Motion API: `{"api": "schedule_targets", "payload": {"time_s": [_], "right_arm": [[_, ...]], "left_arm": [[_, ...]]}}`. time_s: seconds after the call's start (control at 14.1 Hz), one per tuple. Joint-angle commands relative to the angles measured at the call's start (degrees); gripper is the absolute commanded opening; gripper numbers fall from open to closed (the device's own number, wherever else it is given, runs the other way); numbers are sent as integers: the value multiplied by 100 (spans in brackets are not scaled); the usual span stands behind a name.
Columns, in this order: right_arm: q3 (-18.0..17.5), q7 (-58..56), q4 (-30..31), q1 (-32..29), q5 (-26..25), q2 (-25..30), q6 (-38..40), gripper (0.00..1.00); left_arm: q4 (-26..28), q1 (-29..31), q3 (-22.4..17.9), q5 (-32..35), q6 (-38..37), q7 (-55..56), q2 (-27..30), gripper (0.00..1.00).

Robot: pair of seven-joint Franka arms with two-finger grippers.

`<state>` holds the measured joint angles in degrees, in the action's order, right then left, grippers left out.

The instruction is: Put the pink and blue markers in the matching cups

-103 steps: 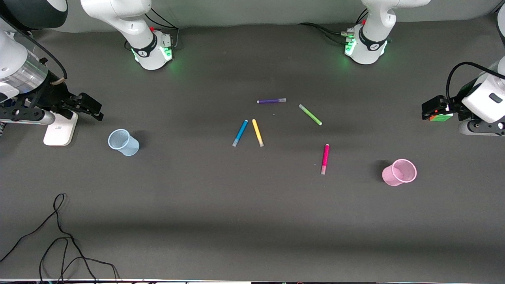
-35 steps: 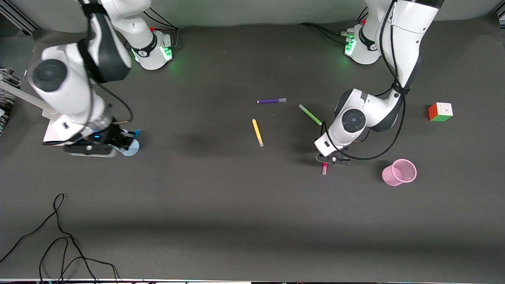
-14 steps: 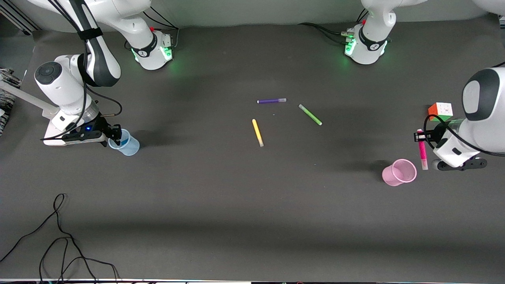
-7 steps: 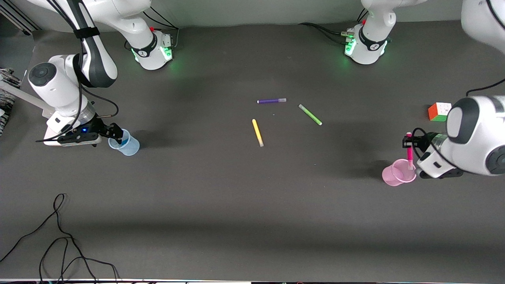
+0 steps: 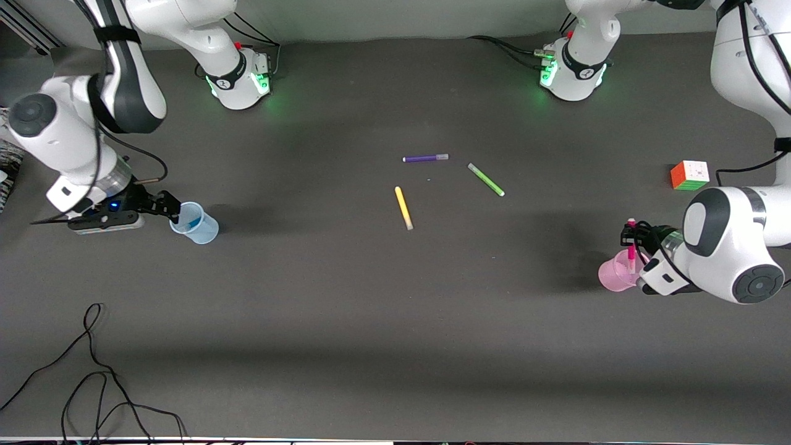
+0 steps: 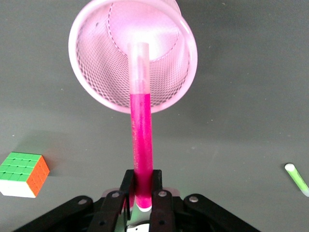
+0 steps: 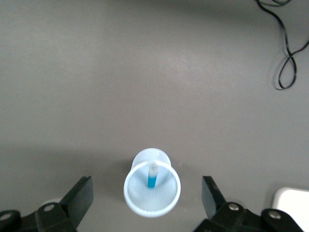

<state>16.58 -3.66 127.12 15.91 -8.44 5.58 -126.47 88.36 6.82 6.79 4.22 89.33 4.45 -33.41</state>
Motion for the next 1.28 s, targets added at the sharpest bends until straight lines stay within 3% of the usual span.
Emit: {"api": "schedule_targets", "payload": {"time_s": [0.0, 0.07, 0.21, 0.28, 0.57, 0.78, 0.92, 1.21], "right_arm": [[-285, 102, -1141, -61, 218, 102, 1358, 100], [-408, 102, -1502, -149, 246, 75, 1701, 100], [-593, 102, -2057, -272, 246, 23, 1959, 100], [-646, 102, -2320, -334, 246, -38, 2012, 100], [-647, 304, -2990, -378, 413, -355, 2531, 100], [-839, 313, -3009, -561, 535, -356, 2679, 100], [-1068, 313, -2982, -852, 912, -312, 2864, 100], [-1034, 286, -2982, -949, 923, -312, 2935, 100]], "left_arm": [[-380, -23, 7, 96, -215, -6, -261, 6], [-468, -32, 7, 96, -223, -6, -349, 15], [-513, -15, 16, 254, -215, -15, -403, 87], [-513, -14, 7, 263, -215, -15, -394, 100], [-872, -6, 7, 263, -556, 11, -254, 100], [-777, 222, 59, 149, -593, -50, 403, 100], [-436, 214, 60, 79, -383, -102, 1044, 100], [951, 214, 60, -114, 741, -296, 2608, 100]]}}
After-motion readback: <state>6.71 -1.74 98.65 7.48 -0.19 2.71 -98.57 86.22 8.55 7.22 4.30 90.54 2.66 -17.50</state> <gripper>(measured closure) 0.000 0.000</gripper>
